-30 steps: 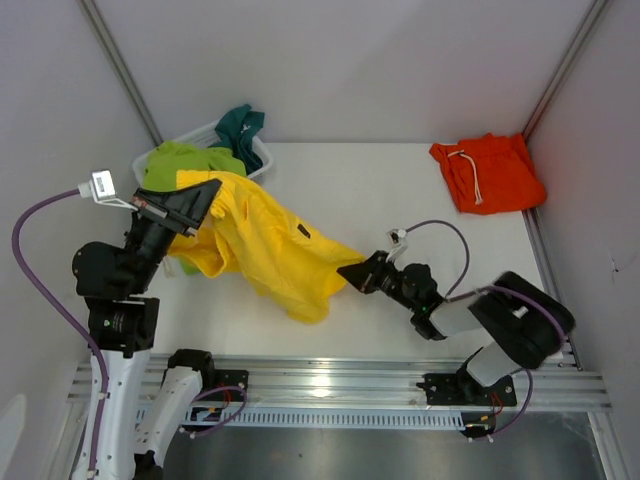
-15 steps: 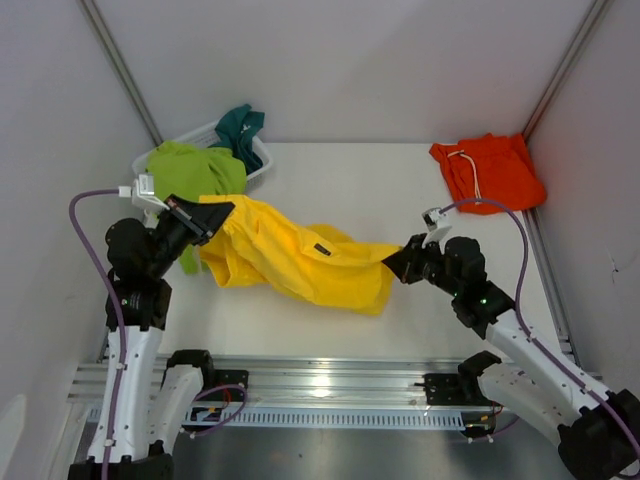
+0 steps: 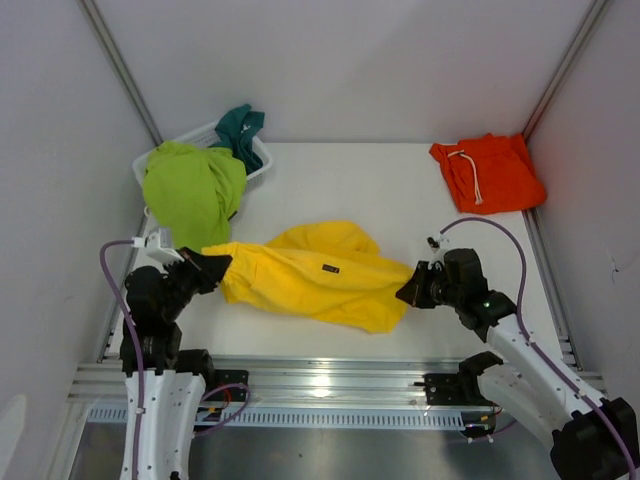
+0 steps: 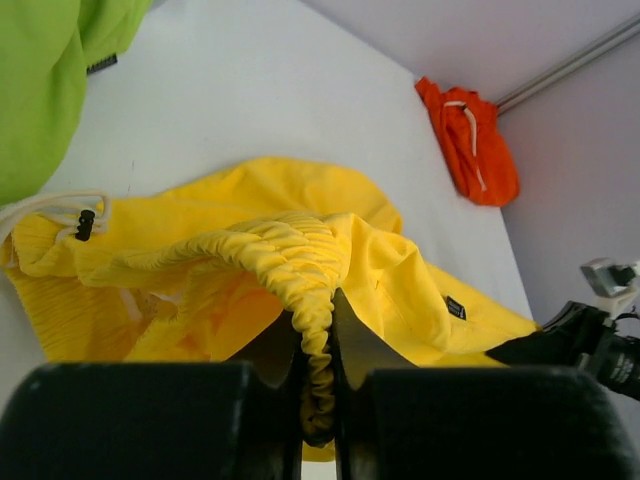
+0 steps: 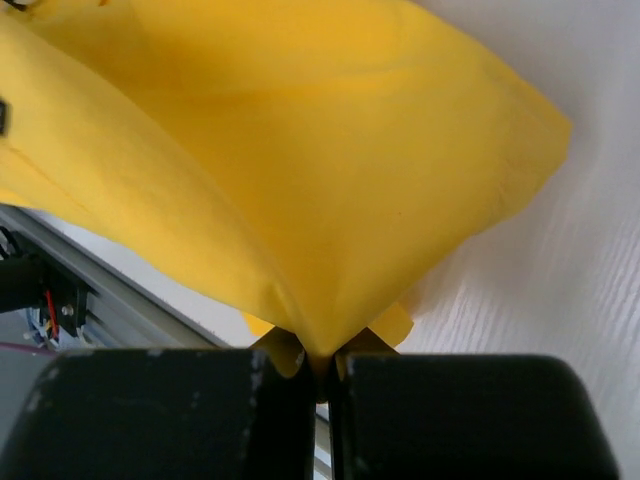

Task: Fold and stack the shorts
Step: Move the shorts to the center of the board

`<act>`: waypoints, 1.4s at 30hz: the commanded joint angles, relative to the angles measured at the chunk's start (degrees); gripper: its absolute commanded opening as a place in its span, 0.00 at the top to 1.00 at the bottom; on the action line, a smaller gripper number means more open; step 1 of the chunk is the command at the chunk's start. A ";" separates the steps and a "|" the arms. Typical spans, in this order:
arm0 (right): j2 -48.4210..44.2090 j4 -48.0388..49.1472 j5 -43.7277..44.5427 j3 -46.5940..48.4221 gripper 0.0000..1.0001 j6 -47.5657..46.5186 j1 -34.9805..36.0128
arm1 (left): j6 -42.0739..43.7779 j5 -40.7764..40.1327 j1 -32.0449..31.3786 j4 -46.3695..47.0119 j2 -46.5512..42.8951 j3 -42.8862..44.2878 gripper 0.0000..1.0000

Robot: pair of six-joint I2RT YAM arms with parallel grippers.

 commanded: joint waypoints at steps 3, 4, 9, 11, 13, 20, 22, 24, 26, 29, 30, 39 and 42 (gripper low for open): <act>-5.77 -0.71 -2.24 -2.41 1.00 3.70 2.45 | -1.60 0.71 0.68 1.63 -4.50 -5.48 0.83; -6.13 -1.75 -1.81 -2.50 1.00 4.49 3.94 | -2.32 2.97 0.59 2.25 -4.77 -6.46 0.81; -4.91 -3.87 4.78 -2.94 0.97 7.12 11.49 | -5.15 3.36 -1.69 4.21 -5.22 -9.91 0.25; -2.98 -3.96 8.20 -2.85 0.96 7.57 14.66 | -3.83 0.72 -1.78 2.79 -4.34 -7.98 0.06; -2.53 -3.52 8.83 -3.11 0.97 8.01 15.46 | -3.39 -1.39 -1.78 0.16 -2.68 -6.30 0.01; -3.58 -3.61 8.92 -4.52 0.92 8.80 17.04 | -2.86 -4.91 -1.70 -4.25 5.50 -2.95 0.01; -4.46 -3.96 9.97 -4.78 0.90 9.85 18.19 | -3.03 -6.14 -1.70 -4.34 5.77 -3.04 0.01; -4.90 -4.22 10.85 -4.78 0.89 10.29 18.45 | -3.21 -7.98 -1.61 -4.95 4.90 -2.69 0.01; -5.16 -4.49 11.47 -4.61 0.89 10.29 18.37 | -3.03 -9.04 -1.61 -5.39 2.97 -1.99 0.01; -4.90 -4.58 11.56 -4.34 0.89 10.12 18.19 | -0.14 -10.89 -1.61 -6.79 2.26 1.34 0.01; -4.81 -4.32 11.65 -4.34 0.89 10.03 18.10 | 0.39 -10.80 -1.70 -7.84 2.95 2.05 0.01; -2.62 -3.79 11.39 -3.20 0.88 8.10 16.96 | 11.62 -10.27 -1.61 -17.51 15.69 13.90 0.01; -2.00 -3.43 10.68 -3.11 0.88 7.57 16.52 | 13.92 -11.43 -1.61 -19.89 17.54 16.11 0.01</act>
